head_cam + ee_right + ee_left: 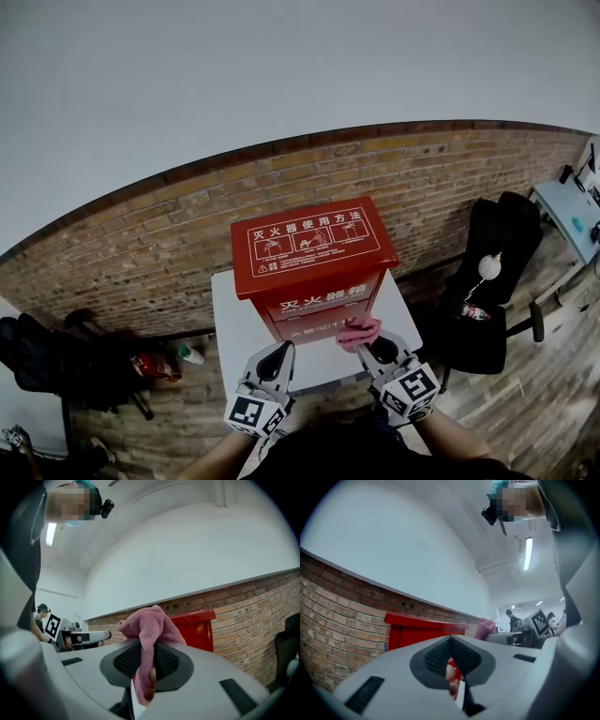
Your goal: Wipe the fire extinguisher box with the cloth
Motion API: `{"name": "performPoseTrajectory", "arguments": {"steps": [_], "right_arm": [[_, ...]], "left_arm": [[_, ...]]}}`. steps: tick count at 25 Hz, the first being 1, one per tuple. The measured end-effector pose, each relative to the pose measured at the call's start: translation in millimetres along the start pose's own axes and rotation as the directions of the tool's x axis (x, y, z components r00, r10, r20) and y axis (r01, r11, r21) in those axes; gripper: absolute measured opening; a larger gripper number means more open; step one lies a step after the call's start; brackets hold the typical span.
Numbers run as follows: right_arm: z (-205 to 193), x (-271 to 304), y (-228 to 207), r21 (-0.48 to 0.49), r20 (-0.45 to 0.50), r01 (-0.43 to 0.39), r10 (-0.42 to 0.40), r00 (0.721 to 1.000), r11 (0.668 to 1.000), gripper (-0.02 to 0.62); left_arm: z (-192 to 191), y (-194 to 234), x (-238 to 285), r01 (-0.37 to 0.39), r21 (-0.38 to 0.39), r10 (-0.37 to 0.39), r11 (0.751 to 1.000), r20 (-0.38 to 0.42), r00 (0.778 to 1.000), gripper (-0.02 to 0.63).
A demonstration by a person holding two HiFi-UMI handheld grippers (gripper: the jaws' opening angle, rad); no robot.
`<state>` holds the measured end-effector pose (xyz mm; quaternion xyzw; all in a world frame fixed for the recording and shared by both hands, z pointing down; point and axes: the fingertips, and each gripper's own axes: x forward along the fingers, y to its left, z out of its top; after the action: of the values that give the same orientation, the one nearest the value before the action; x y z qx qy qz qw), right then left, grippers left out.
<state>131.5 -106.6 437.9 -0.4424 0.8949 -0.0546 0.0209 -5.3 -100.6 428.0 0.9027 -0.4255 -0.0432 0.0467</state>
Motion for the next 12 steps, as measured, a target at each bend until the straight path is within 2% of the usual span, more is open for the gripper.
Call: {"name": "performPoseTrajectory", "arguments": {"steps": [4, 12], "right_arm": [[10, -6, -8, -0.008, 0.023, 0.028, -0.028, 0.999, 1.000, 0.064], [7, -9, -9, -0.005, 0.015, 0.036, -0.036, 0.999, 0.999, 0.064]], "left_arm": [[11, 0, 6, 0.008, 0.027, -0.009, 1.000, 0.026, 1.000, 0.015], [-1, -2, 8, 0.030, 0.028, -0.031, 0.999, 0.014, 0.999, 0.015]]}}
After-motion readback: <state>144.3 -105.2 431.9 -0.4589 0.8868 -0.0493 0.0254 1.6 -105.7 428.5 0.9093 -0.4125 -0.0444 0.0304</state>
